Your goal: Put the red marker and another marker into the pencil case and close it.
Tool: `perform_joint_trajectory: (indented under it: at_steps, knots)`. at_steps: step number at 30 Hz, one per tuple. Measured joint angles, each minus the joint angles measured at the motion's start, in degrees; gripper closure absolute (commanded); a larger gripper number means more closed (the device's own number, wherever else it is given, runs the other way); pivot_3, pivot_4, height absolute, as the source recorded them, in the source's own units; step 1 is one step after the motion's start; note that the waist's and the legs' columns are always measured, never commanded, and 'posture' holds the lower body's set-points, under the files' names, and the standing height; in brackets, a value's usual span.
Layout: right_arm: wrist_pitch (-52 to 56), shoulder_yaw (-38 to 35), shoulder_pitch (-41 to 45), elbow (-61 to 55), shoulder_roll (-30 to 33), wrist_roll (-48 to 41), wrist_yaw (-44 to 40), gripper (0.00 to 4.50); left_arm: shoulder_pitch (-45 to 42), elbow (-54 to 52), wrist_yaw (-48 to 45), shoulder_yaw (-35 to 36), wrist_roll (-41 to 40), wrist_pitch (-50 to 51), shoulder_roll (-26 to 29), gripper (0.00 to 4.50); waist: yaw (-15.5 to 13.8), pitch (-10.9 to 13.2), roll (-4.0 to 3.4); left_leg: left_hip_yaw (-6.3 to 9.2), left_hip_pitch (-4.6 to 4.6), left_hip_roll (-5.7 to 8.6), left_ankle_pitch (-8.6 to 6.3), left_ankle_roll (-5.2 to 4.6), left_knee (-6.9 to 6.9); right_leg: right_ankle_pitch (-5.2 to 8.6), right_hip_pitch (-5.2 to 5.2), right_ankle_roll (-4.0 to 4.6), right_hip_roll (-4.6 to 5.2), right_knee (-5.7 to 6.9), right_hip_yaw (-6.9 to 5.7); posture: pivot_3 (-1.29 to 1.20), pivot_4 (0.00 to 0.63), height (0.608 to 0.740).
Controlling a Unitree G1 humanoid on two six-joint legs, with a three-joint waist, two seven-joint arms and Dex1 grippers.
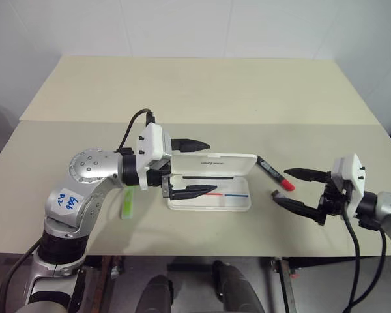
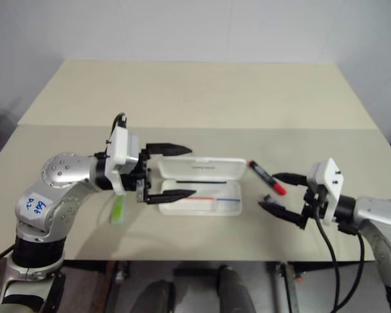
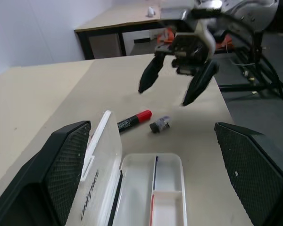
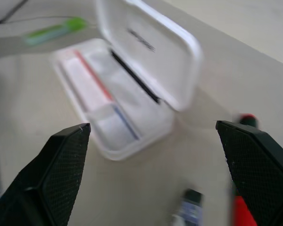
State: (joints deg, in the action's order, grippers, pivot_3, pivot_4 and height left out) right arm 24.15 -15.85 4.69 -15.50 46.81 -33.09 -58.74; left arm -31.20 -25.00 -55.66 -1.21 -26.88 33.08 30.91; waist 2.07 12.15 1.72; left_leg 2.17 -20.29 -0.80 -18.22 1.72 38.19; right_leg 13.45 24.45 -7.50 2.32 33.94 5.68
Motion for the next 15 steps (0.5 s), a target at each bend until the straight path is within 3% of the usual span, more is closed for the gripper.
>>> perform_joint_trajectory:
  at_steps: [15]
  knots:
    - [-5.8,10.5,14.7,17.2,-5.8,13.7,7.5,0.00,-15.8,22.3,-7.0,-3.7,1.4,-5.8,-0.5,0.03,-0.3,0.0,-0.06,0.02,-0.06,0.04,0.04,0.05,-0.08,-0.11,0.09,-0.06,0.02,-0.02,0.00,0.00,0.150,0.740]
